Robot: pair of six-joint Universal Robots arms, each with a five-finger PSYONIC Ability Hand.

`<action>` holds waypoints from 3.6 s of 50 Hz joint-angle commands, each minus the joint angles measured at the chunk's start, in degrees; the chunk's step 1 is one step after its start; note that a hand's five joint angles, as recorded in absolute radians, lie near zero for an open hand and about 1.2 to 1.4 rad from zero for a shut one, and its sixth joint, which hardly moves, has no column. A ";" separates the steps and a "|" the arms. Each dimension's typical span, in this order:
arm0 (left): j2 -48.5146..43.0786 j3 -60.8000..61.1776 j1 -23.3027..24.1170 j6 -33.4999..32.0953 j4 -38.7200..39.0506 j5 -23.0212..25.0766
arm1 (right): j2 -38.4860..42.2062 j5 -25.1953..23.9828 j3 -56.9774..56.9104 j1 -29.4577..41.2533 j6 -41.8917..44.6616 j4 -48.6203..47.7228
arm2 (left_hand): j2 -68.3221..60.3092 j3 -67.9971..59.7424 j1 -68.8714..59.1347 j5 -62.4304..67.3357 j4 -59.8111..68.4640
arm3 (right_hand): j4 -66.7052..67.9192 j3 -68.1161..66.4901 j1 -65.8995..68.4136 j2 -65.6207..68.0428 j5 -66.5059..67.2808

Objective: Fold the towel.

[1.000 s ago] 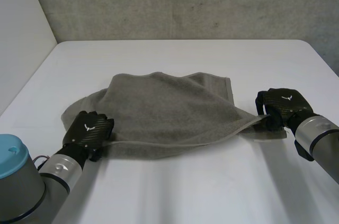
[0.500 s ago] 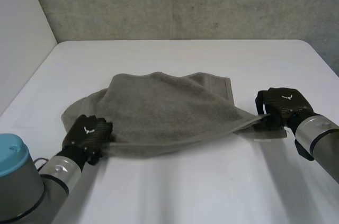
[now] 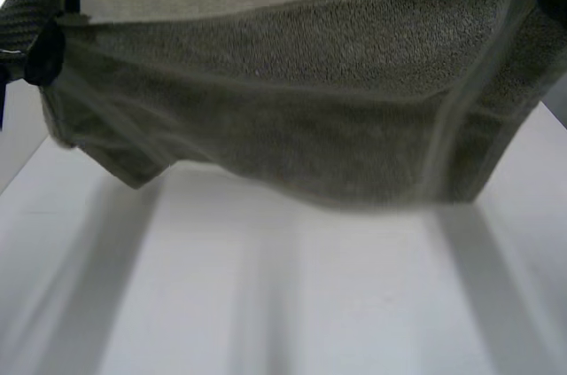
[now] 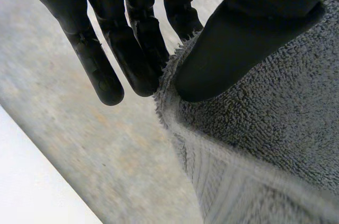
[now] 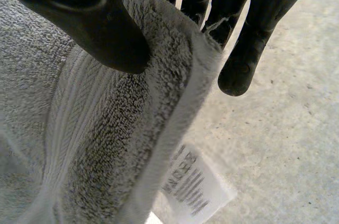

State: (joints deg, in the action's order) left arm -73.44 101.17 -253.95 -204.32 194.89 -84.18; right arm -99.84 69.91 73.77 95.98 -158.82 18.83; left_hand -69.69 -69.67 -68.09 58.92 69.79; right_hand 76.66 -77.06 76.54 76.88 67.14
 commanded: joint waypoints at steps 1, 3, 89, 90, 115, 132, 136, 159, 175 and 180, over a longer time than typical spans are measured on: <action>-11.43 -0.19 -0.41 -0.20 -3.55 0.15 | 9.37 0.48 -2.67 0.96 12.63 8.67 | -10.31 -10.33 -11.91 11.08 10.21 | 3.34 -2.94 3.46 3.12 2.86; -17.40 -0.27 -0.50 -0.46 -4.08 0.15 | 14.56 1.10 -2.49 2.10 15.72 9.55 | -10.31 -10.33 -11.91 11.08 10.21 | 3.34 -2.94 3.46 3.12 2.86; -41.69 9.57 -9.98 -11.18 19.12 10.00 | 26.54 9.10 25.98 3.86 14.41 -22.79 | 32.73 32.71 31.12 -31.96 -32.82 | 3.34 -2.94 3.46 3.12 2.86; -41.69 9.83 -10.51 -11.18 19.13 10.00 | 26.54 9.10 25.98 3.86 14.41 -22.79 | 32.73 32.71 31.13 -31.96 -32.83 | 3.34 -2.94 3.46 3.12 2.86; -41.25 11.15 -13.86 -11.27 18.16 11.93 | 26.45 9.10 27.65 3.95 14.32 -23.93 | -10.31 -10.33 -11.91 11.08 10.21 | 3.34 -2.94 3.46 3.12 2.86; -18.31 18.88 -17.63 -11.98 1.20 15.01 | 18.46 7.88 23.78 -1.48 30.54 2.29 | -10.31 -10.33 -11.91 11.08 10.21 | 3.34 -2.94 3.46 3.12 2.86; -9.11 20.03 -20.79 -13.81 -11.69 20.08 | 15.37 4.97 24.31 -3.87 38.67 12.46 | -10.31 -10.33 -11.91 11.08 10.21 | 3.34 -2.94 3.46 3.12 2.86; -31.55 3.18 -15.01 -7.33 -2.50 19.52 | 26.01 2.60 6.12 -5.45 26.98 7.36 | -10.31 -10.33 -11.91 11.08 10.21 | 3.34 -2.94 3.46 3.12 2.86; -56.55 -29.37 -5.95 -0.64 0.58 6.39 | 41.21 12.62 -6.36 0.44 17.05 -11.89 | -10.31 -10.33 -11.91 11.08 10.21 | 3.34 -2.94 3.46 3.12 2.86; -61.12 -36.22 -4.80 -0.64 0.67 6.04 | 44.82 14.90 -9.79 0.79 16.96 -12.50 | -10.31 -10.33 -11.91 11.08 10.21 | 3.34 -2.94 3.46 3.12 2.86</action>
State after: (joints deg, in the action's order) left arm -129.76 72.12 -260.02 -204.71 195.60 -77.75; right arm -58.48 82.69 67.34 96.41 -141.77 7.16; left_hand -69.75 -69.73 -67.87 59.23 69.81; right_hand 76.65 -77.20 76.54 76.80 67.98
